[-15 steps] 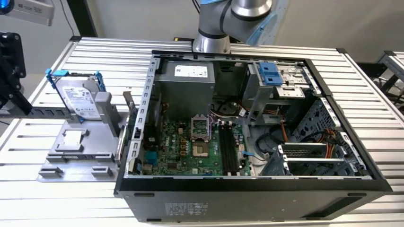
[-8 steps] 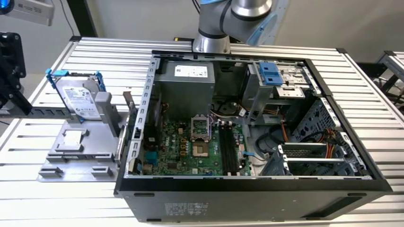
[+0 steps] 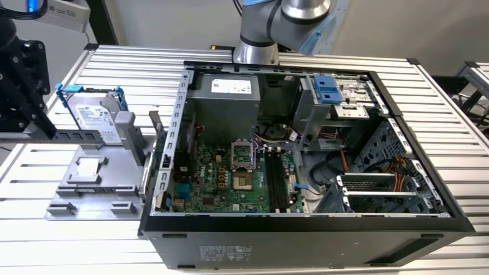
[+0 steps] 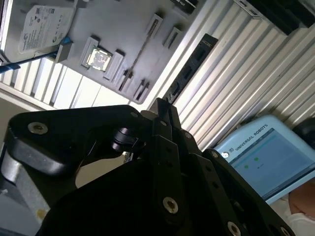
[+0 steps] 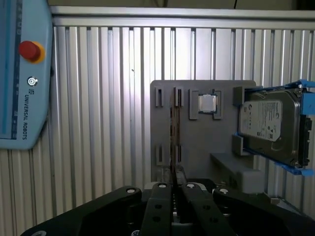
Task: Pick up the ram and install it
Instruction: 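Pick up the ram and move it above insertion slot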
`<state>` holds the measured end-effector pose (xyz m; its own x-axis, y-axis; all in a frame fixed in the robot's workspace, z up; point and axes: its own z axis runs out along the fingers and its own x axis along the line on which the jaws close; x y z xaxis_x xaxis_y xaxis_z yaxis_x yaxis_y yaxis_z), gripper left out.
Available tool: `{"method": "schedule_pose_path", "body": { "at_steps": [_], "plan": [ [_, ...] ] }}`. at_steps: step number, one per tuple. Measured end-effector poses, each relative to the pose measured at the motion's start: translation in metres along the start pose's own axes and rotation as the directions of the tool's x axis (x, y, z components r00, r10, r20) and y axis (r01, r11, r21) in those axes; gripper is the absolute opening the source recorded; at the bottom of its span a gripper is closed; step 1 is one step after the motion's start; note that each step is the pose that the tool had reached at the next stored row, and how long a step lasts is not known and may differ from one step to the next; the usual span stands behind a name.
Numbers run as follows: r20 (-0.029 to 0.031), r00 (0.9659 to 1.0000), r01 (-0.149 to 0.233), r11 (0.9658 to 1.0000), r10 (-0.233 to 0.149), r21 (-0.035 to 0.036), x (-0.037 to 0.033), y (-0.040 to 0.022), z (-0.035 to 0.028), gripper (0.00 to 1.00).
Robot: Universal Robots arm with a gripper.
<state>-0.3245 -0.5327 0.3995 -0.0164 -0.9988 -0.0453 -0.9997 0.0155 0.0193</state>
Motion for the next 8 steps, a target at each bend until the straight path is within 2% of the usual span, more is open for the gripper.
{"method": "schedule_pose_path", "body": {
  "at_steps": [8],
  "plan": [
    [0.0000, 1.0000, 0.000, 1.0000, 0.000, 0.0000, -0.0004, -0.0269, -0.0005, 0.00]
  ]
}}
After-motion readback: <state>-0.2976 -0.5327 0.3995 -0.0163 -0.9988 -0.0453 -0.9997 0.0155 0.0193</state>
